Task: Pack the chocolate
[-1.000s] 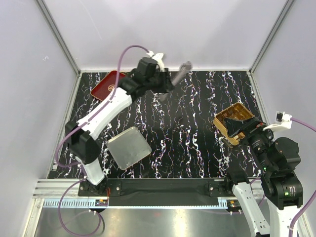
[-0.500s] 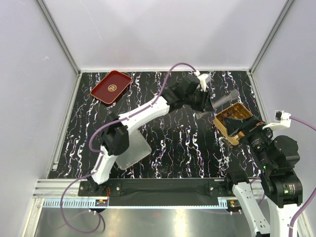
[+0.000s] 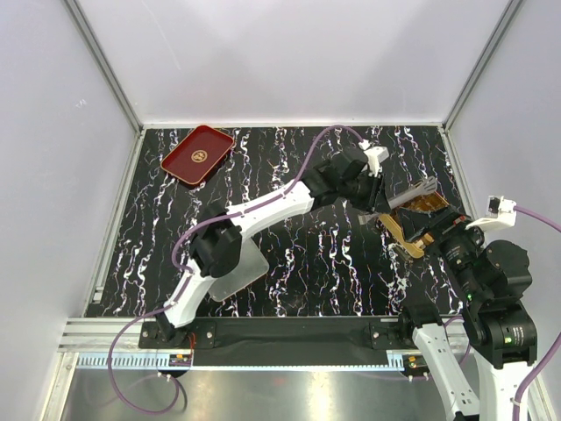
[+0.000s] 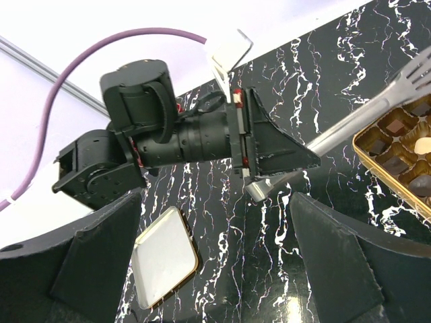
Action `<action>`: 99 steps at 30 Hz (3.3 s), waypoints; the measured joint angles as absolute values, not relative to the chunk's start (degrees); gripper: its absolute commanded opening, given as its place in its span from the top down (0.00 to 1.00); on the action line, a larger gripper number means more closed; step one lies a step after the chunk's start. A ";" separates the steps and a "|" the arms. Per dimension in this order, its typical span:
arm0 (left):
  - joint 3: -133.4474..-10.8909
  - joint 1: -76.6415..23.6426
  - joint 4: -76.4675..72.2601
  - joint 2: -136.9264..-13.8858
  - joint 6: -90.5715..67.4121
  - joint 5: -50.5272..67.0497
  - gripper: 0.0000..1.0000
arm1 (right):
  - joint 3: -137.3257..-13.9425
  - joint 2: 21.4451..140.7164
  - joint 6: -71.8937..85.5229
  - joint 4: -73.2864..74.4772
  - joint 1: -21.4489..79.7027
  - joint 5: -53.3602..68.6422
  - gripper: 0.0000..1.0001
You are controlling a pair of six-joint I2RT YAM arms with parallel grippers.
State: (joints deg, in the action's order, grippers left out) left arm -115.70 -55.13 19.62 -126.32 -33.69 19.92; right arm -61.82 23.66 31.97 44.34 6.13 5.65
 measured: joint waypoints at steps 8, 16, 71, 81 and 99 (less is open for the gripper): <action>-115.70 -55.88 19.55 -128.75 -33.69 19.92 0.69 | -61.80 23.64 31.97 44.36 6.13 5.63 0.00; -115.68 -56.36 19.57 -129.64 -33.56 19.86 0.69 | -61.78 23.64 31.94 44.34 6.13 5.61 0.00; -109.03 -55.40 28.49 -110.48 -28.10 0.30 0.53 | -62.96 24.36 32.05 45.43 6.11 5.15 0.00; -88.71 -42.24 29.02 -99.68 -29.02 -12.67 0.49 | -62.96 25.36 32.64 46.44 6.13 5.13 0.00; -92.44 -38.81 29.87 -118.72 -35.18 -15.99 0.42 | -61.67 26.02 31.27 46.37 6.13 5.08 0.00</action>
State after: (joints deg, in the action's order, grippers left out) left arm -92.44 -38.81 29.87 -118.72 -35.18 -15.99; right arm -61.67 26.02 31.27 46.37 6.13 5.08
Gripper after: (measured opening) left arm 0.581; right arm 0.994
